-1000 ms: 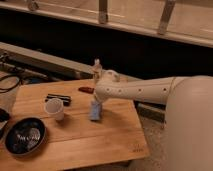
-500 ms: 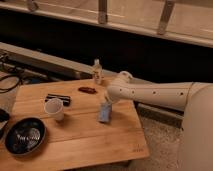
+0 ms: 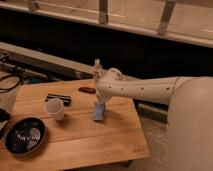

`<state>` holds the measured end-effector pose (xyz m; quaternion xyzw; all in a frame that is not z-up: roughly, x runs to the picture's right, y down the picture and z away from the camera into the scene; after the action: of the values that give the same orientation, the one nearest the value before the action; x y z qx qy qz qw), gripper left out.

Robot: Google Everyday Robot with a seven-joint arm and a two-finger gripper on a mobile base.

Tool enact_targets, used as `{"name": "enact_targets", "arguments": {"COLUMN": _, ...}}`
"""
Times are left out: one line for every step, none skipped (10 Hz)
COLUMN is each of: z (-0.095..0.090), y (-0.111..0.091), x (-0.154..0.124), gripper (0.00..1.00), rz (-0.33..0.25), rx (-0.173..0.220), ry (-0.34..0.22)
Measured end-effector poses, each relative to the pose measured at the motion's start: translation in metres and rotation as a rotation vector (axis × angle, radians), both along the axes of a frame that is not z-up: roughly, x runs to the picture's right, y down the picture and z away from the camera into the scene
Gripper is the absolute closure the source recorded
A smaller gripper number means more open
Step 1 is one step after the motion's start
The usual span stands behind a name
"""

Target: Wipe the white sponge on the table

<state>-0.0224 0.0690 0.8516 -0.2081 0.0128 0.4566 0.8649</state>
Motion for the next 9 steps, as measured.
{"name": "enact_targets", "arguments": {"z": 0.0, "y": -0.003, "x": 0.001, "gripper": 1.0, "rz": -0.006, "rx": 0.003, "ry": 0.002}}
{"name": "enact_targets", "arguments": {"z": 0.0, "y": -0.003, "x": -0.006, "gripper": 1.0, "rz": -0.014, "rx": -0.001, "ry": 0.002}}
{"name": "enact_targets", "arguments": {"z": -0.002, "y": -0.001, "x": -0.017, "gripper": 1.0, "rz": -0.021, "rx": -0.002, "ry": 0.0}}
{"name": "enact_targets", "arguments": {"z": -0.004, "y": 0.001, "x": -0.021, "gripper": 1.0, "rz": -0.026, "rx": -0.003, "ry": -0.002}}
{"name": "enact_targets", "arguments": {"z": -0.007, "y": 0.004, "x": -0.018, "gripper": 1.0, "rz": -0.037, "rx": -0.003, "ry": 0.003}}
{"name": "enact_targets", "arguments": {"z": -0.011, "y": 0.007, "x": -0.015, "gripper": 1.0, "rz": -0.044, "rx": -0.004, "ry": 0.005}}
{"name": "enact_targets", "arguments": {"z": -0.013, "y": 0.011, "x": -0.014, "gripper": 1.0, "rz": -0.048, "rx": -0.006, "ry": 0.007}}
{"name": "enact_targets", "arguments": {"z": -0.018, "y": 0.016, "x": -0.018, "gripper": 1.0, "rz": -0.053, "rx": -0.008, "ry": 0.011}}
{"name": "enact_targets", "arguments": {"z": -0.021, "y": 0.02, "x": -0.021, "gripper": 1.0, "rz": -0.057, "rx": -0.01, "ry": 0.012}}
